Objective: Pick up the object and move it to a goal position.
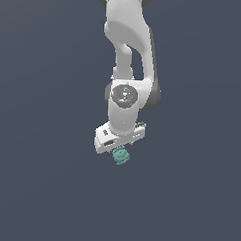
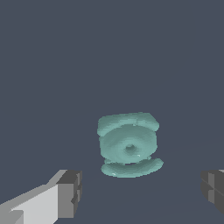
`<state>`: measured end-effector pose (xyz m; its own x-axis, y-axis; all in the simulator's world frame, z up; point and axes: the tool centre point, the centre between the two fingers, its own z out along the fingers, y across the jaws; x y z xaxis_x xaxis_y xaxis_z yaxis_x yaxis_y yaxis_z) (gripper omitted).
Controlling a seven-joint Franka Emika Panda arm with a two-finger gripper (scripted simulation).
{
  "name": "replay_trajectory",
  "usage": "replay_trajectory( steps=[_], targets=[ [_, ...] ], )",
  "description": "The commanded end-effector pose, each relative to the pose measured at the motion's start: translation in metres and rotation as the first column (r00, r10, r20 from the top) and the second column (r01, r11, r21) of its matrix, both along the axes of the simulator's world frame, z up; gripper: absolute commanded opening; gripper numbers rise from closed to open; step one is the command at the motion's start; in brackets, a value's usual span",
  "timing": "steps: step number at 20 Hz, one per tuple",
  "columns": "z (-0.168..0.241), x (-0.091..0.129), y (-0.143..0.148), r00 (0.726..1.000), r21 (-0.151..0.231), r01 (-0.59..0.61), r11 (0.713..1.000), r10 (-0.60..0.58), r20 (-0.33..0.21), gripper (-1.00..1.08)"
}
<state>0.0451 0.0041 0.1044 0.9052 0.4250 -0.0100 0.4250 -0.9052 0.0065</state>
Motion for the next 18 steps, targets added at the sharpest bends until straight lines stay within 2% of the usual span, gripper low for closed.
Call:
replay_trajectory(
  steps=[1, 8, 18],
  targets=[
    [-0.006, 0.004, 0.002, 0.999, 0.004, -0.043, 0.999, 0.043, 0.003, 1.00],
    [-0.014, 0.009, 0.006, 0.995, 0.010, -0.101, 0.995, 0.101, 0.006, 1.00],
    [-0.032, 0.008, 0.006, 0.995, 0.010, -0.101, 0.995, 0.101, 0.006, 1.00]
  ],
)
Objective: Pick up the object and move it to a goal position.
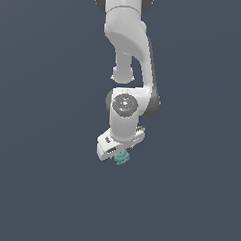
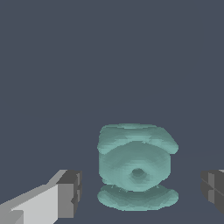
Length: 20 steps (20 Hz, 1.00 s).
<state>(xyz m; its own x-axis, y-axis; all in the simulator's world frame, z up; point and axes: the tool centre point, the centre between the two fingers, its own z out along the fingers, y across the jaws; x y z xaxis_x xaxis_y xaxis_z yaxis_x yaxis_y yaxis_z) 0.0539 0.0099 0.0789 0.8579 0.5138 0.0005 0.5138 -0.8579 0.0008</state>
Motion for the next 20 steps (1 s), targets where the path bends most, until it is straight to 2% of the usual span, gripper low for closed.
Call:
replay_trajectory(
  steps=[1, 6, 11, 12, 20],
  targets=[
    [-0.012, -0.001, 0.000, 1.000, 0.000, -0.001, 1.000, 0.001, -0.001, 1.00],
    [-0.035, -0.001, 0.000, 1.000, 0.000, -0.004, 1.000, 0.004, -0.001, 1.00],
    [-0.039, 0.000, 0.000, 1.000, 0.000, -0.004, 1.000, 0.004, -0.001, 1.00],
    [-0.039, 0.000, 0.000, 1.000, 0.000, -0.004, 1.000, 0.004, -0.001, -1.00],
    [-0.039, 0.000, 0.000, 1.000, 0.000, -0.004, 1.000, 0.004, -0.001, -1.00]
  ],
)
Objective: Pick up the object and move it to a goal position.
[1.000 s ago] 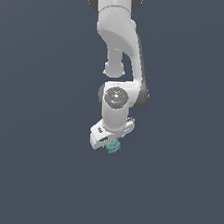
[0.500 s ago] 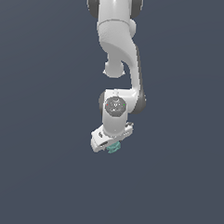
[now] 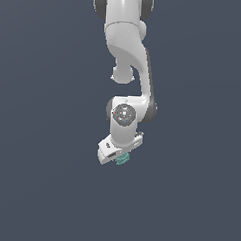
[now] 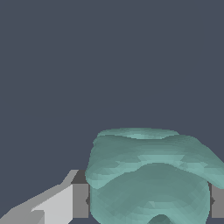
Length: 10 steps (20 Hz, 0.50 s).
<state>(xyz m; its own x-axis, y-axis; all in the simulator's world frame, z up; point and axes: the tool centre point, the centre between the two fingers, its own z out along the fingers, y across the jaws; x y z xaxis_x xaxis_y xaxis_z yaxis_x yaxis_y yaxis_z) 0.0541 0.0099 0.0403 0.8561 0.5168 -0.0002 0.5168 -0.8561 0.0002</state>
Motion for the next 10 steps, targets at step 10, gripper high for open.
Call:
replay_trajectory(
  steps=[10],
  targets=[
    [0.0009, -0.0087, -0.0093, 1.000, 0.000, 0.000, 1.000, 0.000, 0.000, -1.00]
  ],
)
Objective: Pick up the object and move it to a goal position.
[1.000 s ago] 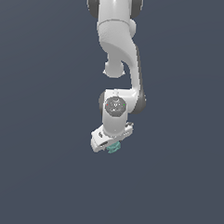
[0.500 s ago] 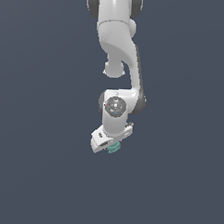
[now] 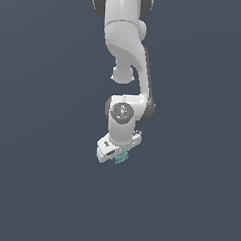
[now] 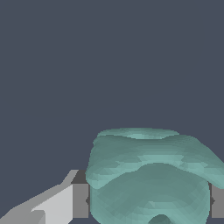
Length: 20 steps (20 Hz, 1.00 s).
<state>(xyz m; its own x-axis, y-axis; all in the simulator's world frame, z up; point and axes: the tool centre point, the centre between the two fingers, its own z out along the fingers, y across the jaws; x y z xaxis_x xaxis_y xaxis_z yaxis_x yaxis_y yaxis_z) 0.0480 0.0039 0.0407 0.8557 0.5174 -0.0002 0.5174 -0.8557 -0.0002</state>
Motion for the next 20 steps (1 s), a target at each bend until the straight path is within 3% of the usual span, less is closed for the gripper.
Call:
replay_trajectory(
  steps=[1, 9, 20],
  targets=[
    [0.001, -0.005, -0.006, 1.000, 0.000, 0.001, 1.000, -0.001, 0.000, -1.00],
    [0.004, -0.036, -0.040, 1.000, 0.000, 0.001, 1.000, -0.001, 0.000, -1.00],
    [0.012, -0.110, -0.122, 1.000, 0.000, 0.001, 1.000, -0.001, 0.000, -1.00]
  ],
)
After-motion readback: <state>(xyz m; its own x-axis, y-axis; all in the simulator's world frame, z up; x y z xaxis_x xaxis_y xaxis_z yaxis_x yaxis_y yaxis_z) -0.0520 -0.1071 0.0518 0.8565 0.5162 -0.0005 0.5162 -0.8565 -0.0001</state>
